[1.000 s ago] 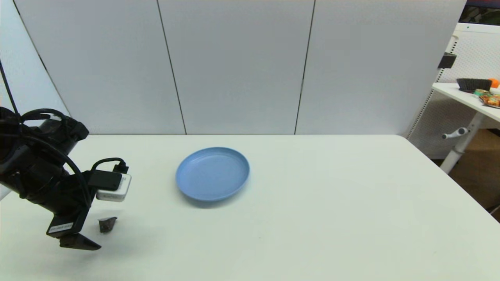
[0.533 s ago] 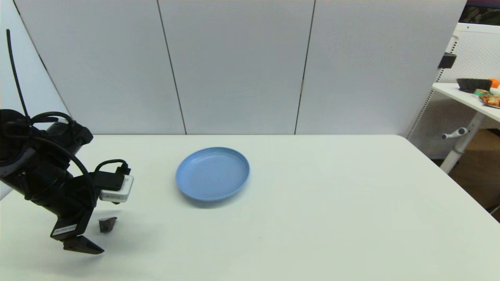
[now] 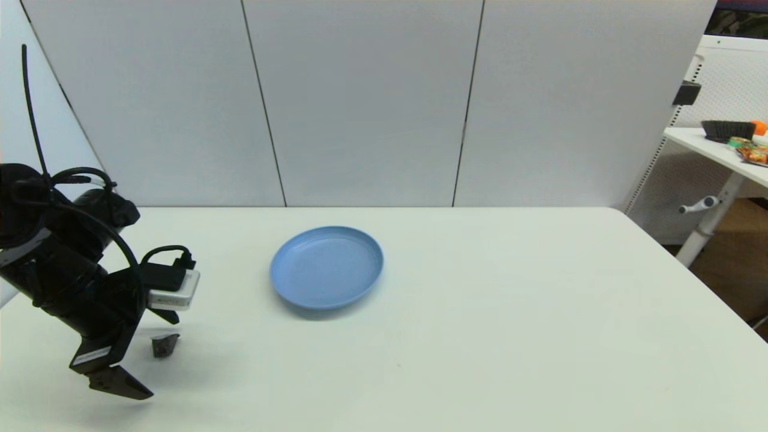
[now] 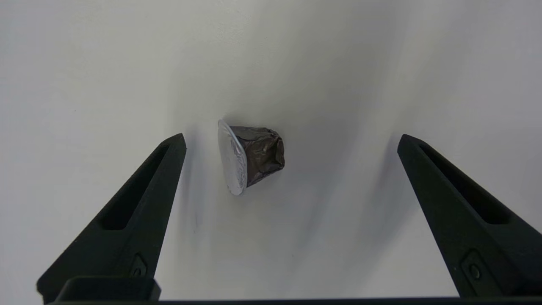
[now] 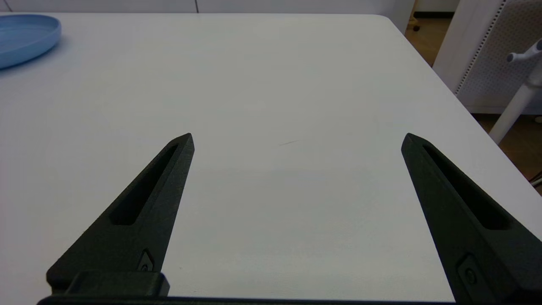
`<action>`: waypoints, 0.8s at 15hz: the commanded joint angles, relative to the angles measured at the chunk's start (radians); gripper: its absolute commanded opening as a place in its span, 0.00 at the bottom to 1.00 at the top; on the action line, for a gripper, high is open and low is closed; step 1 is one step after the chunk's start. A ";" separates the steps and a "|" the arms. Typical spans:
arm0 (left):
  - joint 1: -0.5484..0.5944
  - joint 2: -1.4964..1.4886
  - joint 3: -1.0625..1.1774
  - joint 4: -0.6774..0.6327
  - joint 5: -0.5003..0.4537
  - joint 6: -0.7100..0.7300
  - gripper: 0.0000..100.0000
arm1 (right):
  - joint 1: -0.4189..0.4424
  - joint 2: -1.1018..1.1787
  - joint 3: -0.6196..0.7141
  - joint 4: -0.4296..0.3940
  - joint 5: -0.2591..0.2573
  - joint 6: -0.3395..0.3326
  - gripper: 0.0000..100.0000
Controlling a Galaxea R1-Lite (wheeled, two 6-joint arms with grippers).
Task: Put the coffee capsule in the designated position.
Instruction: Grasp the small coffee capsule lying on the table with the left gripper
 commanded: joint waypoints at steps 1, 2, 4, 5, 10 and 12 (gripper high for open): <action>0.008 0.018 -0.006 0.007 -0.008 0.008 1.00 | 0.000 0.001 -0.001 -0.001 0.000 0.000 1.00; 0.011 0.022 -0.008 0.007 -0.011 0.009 1.00 | 0.000 0.001 -0.001 -0.001 0.000 0.000 1.00; 0.012 0.028 -0.011 0.010 -0.024 0.008 1.00 | 0.000 0.001 -0.001 -0.001 0.000 0.000 1.00; 0.014 0.030 -0.012 0.010 -0.028 0.008 1.00 | 0.000 0.001 0.001 -0.001 0.000 0.000 1.00; 0.031 0.039 -0.022 0.058 -0.059 0.006 1.00 | 0.000 0.001 -0.001 -0.001 0.000 0.000 1.00; 0.034 0.042 -0.032 0.073 -0.059 0.008 1.00 | 0.000 0.001 -0.001 -0.001 -0.001 0.000 1.00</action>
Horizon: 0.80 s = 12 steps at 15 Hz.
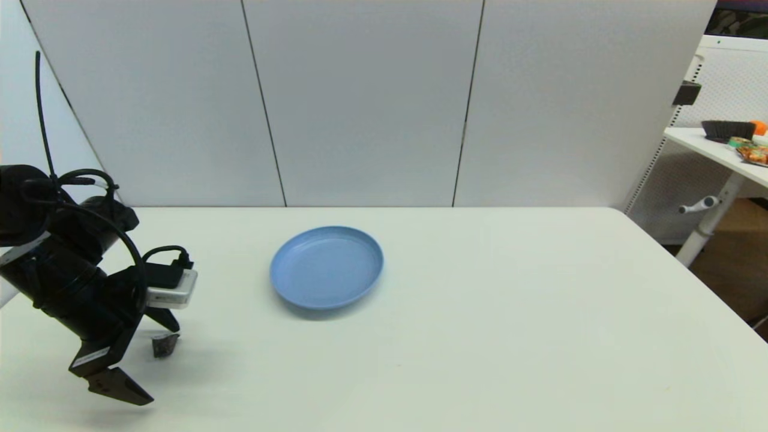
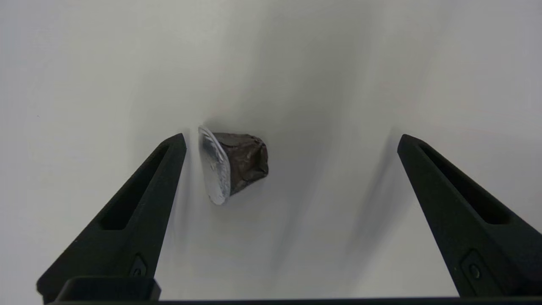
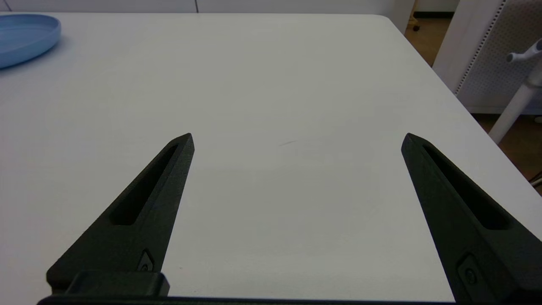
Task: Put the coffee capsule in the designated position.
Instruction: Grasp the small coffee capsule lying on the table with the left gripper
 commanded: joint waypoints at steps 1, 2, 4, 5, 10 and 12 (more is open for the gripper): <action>0.005 0.004 -0.009 0.011 -0.002 0.008 1.00 | 0.000 0.001 0.001 0.000 0.000 0.000 1.00; 0.006 0.004 -0.014 0.010 0.000 0.008 1.00 | 0.000 0.001 0.000 0.000 0.000 0.000 1.00; 0.006 0.007 -0.017 0.008 0.002 0.010 1.00 | 0.000 0.001 0.000 0.000 0.000 -0.001 1.00; 0.006 0.013 -0.017 0.008 0.002 0.010 1.00 | 0.000 0.001 0.000 0.000 0.000 0.000 1.00; 0.008 0.035 -0.040 0.008 0.003 0.007 1.00 | 0.000 0.001 0.000 0.001 0.000 -0.001 1.00; 0.008 0.039 -0.047 0.006 0.003 0.007 1.00 | 0.000 0.001 0.001 0.000 0.000 0.000 1.00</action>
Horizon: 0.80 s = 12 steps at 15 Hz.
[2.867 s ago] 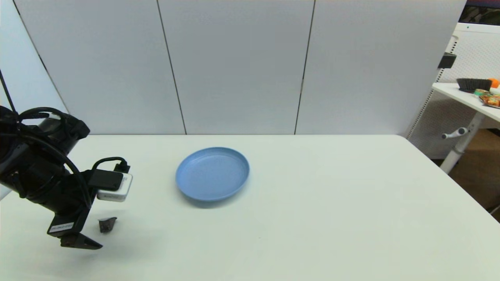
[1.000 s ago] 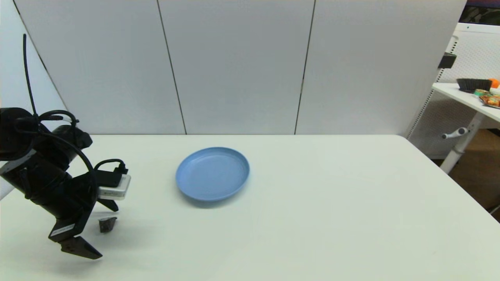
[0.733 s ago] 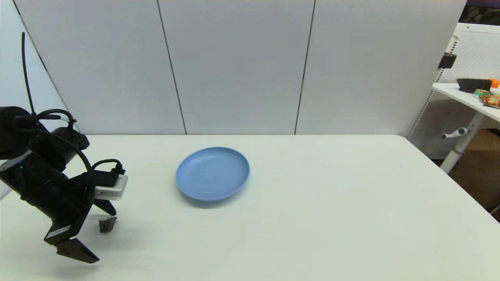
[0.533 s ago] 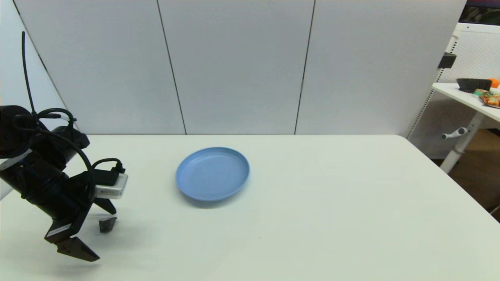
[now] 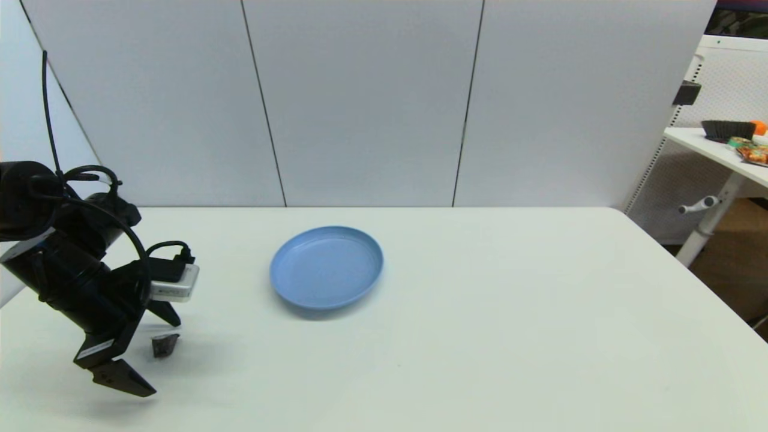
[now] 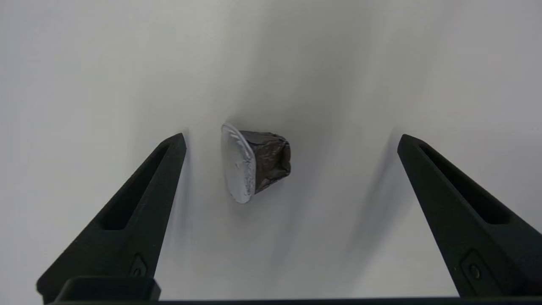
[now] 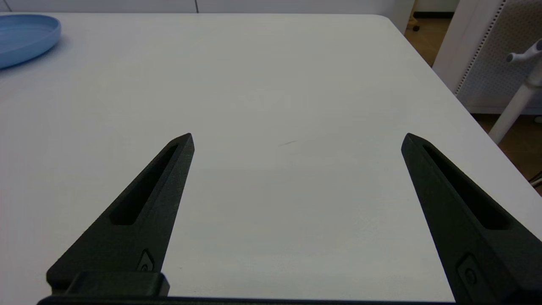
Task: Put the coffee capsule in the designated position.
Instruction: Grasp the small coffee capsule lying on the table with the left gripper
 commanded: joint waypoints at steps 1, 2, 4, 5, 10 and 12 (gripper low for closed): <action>0.000 0.010 -0.009 0.004 -0.002 0.008 1.00 | 0.000 0.001 0.001 -0.001 0.000 0.000 1.00; 0.002 0.012 -0.009 0.003 -0.002 0.008 1.00 | 0.000 0.001 0.001 -0.001 0.000 -0.002 1.00; 0.002 0.018 -0.009 0.003 -0.002 0.006 1.00 | 0.000 0.001 -0.001 -0.001 0.000 0.000 1.00; 0.002 0.022 -0.010 0.003 -0.002 0.006 1.00 | 0.000 0.001 0.001 -0.001 0.000 -0.002 1.00; 0.007 0.024 -0.016 0.001 -0.002 0.000 1.00 | 0.000 0.001 0.001 -0.001 0.000 -0.002 1.00; 0.010 0.024 -0.016 0.000 -0.002 0.000 1.00 | 0.000 0.001 0.001 -0.001 0.000 -0.002 1.00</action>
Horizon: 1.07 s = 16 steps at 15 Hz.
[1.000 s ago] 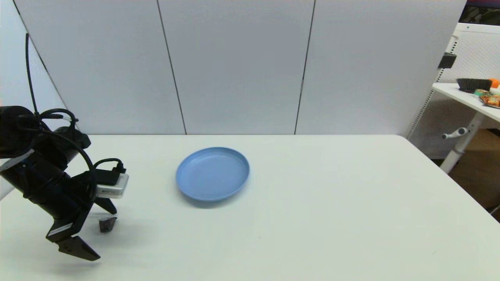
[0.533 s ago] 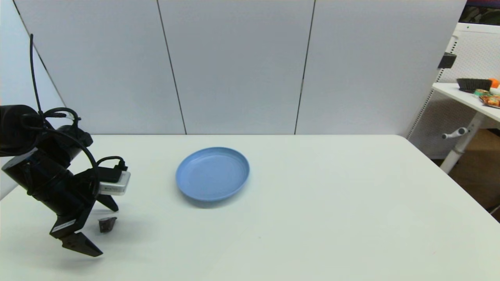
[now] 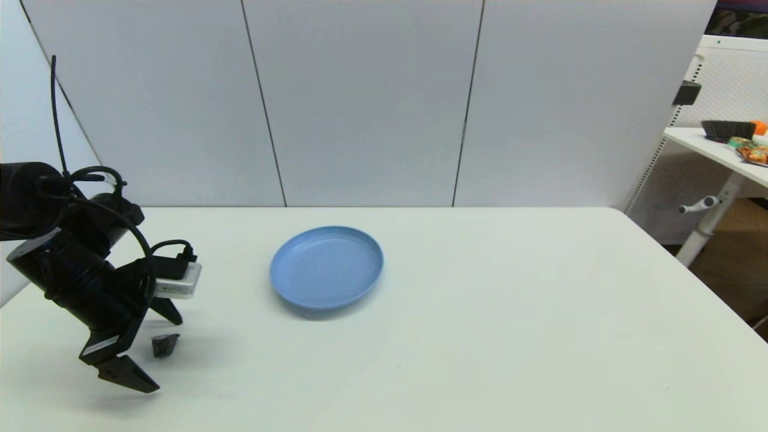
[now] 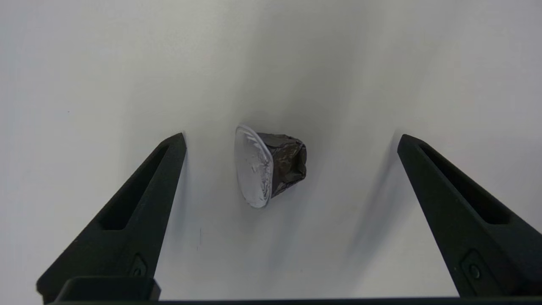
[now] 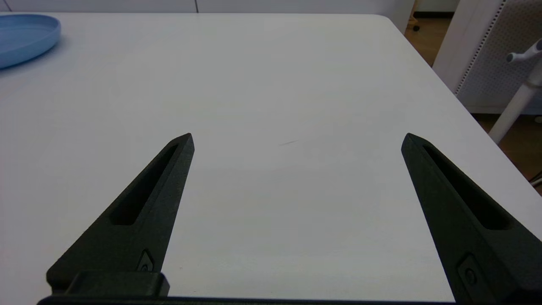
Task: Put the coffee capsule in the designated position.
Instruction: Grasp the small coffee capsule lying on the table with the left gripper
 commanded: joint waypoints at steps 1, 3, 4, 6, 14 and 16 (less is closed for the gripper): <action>0.004 0.001 0.000 0.004 -0.001 0.008 1.00 | 0.000 0.001 -0.001 -0.001 0.000 0.000 1.00; 0.004 0.004 0.000 0.004 -0.001 0.008 1.00 | 0.000 0.001 -0.001 -0.001 0.000 -0.002 1.00; 0.004 0.006 0.000 0.004 -0.001 0.008 1.00 | 0.000 0.001 0.001 -0.001 0.000 0.000 1.00; 0.004 0.006 0.000 0.004 -0.001 0.008 1.00 | 0.000 0.001 0.001 -0.001 0.000 0.000 1.00; 0.002 0.009 0.001 -0.016 0.000 0.008 1.00 | 0.000 0.001 0.001 -0.001 0.000 0.000 1.00; 0.004 0.010 0.001 -0.016 0.000 0.008 1.00 | 0.000 0.001 -0.001 -0.001 0.000 0.000 1.00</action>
